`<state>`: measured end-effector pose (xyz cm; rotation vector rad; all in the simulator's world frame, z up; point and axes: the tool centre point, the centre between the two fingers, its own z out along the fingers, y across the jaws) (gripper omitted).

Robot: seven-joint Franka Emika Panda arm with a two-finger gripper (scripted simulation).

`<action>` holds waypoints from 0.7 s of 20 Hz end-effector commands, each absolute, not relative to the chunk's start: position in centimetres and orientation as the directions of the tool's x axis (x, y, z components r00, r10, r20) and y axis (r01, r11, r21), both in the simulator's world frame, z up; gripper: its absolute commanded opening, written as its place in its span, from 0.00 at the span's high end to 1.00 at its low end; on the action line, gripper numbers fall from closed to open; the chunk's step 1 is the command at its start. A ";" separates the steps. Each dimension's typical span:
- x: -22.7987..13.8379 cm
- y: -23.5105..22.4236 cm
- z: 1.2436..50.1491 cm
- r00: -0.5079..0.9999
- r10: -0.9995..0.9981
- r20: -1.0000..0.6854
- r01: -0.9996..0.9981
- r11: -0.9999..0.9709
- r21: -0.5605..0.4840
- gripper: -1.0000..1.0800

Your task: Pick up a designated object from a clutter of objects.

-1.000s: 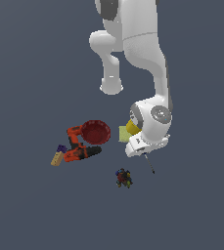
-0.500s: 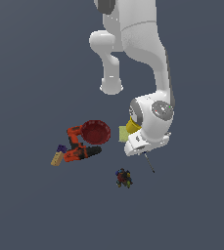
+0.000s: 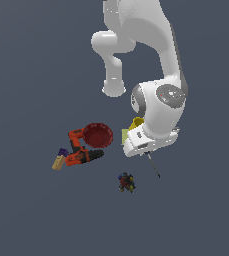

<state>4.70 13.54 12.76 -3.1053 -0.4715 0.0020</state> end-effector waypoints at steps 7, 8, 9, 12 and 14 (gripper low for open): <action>7.6 11.2 21.8 0.955 0.297 0.000 0.297 -0.955 -0.002 1.00; 7.9 11.0 22.8 0.955 0.297 0.000 0.297 -0.955 -0.003 1.00; 8.3 10.7 23.8 0.955 0.297 0.000 0.297 -0.955 -0.003 1.00; 9.3 9.9 26.8 0.955 0.297 0.000 0.297 -0.955 -0.003 1.00; 9.9 9.4 28.7 0.955 0.297 0.000 0.297 -0.955 -0.003 1.00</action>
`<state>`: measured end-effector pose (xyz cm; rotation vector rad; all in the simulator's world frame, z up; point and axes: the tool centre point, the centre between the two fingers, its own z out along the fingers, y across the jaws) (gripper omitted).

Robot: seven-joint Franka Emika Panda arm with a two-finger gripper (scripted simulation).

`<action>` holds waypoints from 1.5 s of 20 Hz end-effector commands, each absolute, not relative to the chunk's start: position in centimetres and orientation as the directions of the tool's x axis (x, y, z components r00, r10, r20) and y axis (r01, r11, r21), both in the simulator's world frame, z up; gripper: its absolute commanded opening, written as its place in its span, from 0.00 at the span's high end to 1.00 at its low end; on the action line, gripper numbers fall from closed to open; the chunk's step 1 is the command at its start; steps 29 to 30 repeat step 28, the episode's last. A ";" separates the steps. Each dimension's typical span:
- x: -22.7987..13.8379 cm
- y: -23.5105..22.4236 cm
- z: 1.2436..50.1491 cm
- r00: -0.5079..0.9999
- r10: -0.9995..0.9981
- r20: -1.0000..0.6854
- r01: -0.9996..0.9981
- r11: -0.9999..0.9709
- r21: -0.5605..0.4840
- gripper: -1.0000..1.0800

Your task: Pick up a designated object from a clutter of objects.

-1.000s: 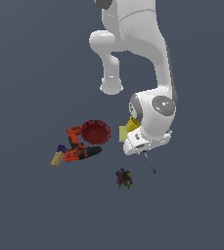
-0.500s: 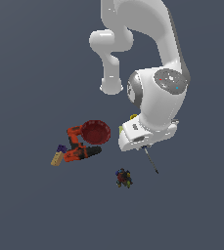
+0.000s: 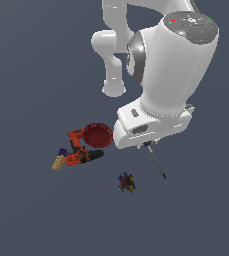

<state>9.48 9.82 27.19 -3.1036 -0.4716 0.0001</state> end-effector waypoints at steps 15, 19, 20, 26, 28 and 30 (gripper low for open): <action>13.6 7.0 38.2 0.955 0.296 0.000 0.296 -0.955 0.000 1.00; 14.0 6.7 39.3 0.955 0.296 0.000 0.296 -0.955 0.000 1.00; 14.1 6.7 39.5 0.955 0.296 0.000 0.296 -0.955 0.000 1.00; 14.4 6.5 40.1 0.955 0.296 0.000 0.296 -0.955 0.000 1.00; 14.5 6.5 40.1 0.955 0.296 0.000 0.296 -0.955 0.000 1.00; 14.5 6.5 40.1 0.955 0.296 0.000 0.296 -0.955 0.000 1.00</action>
